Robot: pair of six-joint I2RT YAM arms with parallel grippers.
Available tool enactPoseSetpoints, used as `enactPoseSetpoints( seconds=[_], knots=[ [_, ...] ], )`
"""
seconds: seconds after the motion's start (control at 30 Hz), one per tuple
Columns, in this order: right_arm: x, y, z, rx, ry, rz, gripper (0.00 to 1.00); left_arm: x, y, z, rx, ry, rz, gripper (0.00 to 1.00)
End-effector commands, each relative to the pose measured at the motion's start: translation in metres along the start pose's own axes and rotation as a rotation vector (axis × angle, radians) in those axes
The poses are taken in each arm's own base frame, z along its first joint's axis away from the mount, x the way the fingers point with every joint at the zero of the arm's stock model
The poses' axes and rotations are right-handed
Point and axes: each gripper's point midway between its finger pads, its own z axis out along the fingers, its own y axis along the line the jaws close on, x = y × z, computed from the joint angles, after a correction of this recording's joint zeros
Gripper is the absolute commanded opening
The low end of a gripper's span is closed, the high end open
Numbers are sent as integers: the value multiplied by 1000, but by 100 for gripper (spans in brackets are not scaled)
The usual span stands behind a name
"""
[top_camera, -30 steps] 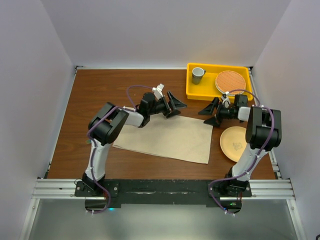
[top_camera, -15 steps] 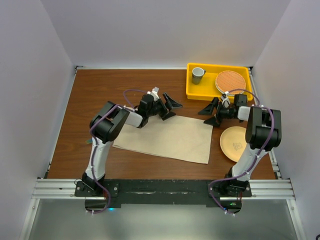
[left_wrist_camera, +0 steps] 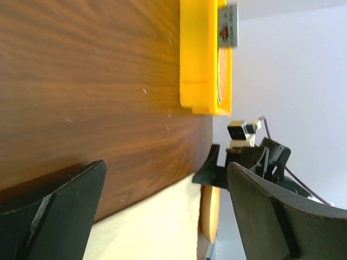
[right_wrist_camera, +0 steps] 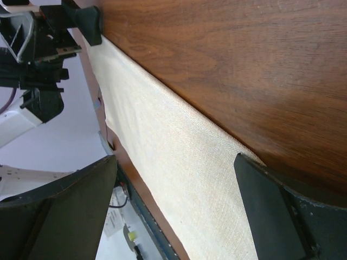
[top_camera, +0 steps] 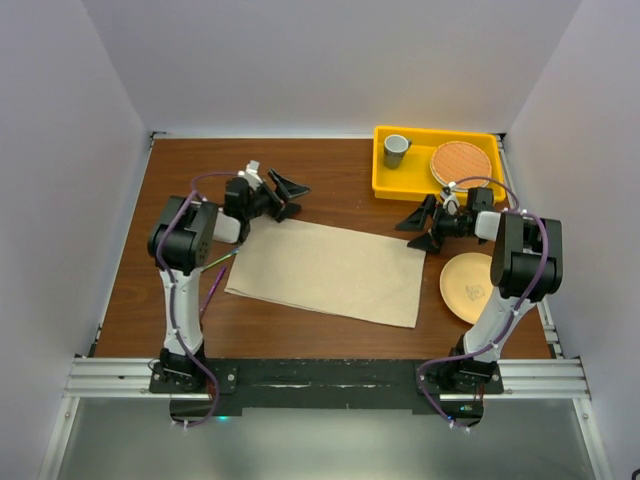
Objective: Fold the napkin into a case and place the utensils inside
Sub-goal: Smooth out the rectangle-folded napkin at the center of the board.
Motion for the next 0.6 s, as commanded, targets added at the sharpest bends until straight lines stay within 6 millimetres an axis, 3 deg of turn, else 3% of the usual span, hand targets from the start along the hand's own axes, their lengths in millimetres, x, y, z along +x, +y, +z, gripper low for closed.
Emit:
enactPoseSetpoints(
  seconds=[0.0,0.17,0.3,0.33,0.4,0.47,0.5,0.57],
  knots=[
    [12,-37,0,159,22,21,96,-44,33,-32,-64,-60,90,100],
    [10,-34,-1,155,22,6,96,-80,18,-47,-19,-87,154,100],
    [5,-24,-3,133,11,-9,96,-100,-12,-56,-13,-81,276,100],
    [5,-19,-3,124,14,-18,96,-107,-29,-61,-11,-90,394,100],
    [-2,-5,-6,106,2,-55,95,-104,-31,-68,-94,-35,444,100],
    [-1,9,-6,82,15,-87,95,-104,-43,-78,-148,1,636,100],
    [-7,21,-9,70,4,-118,94,-97,-45,-91,-221,42,646,100],
    [-4,38,-9,51,24,-152,93,-98,-35,-110,-344,49,736,100]
  ],
)
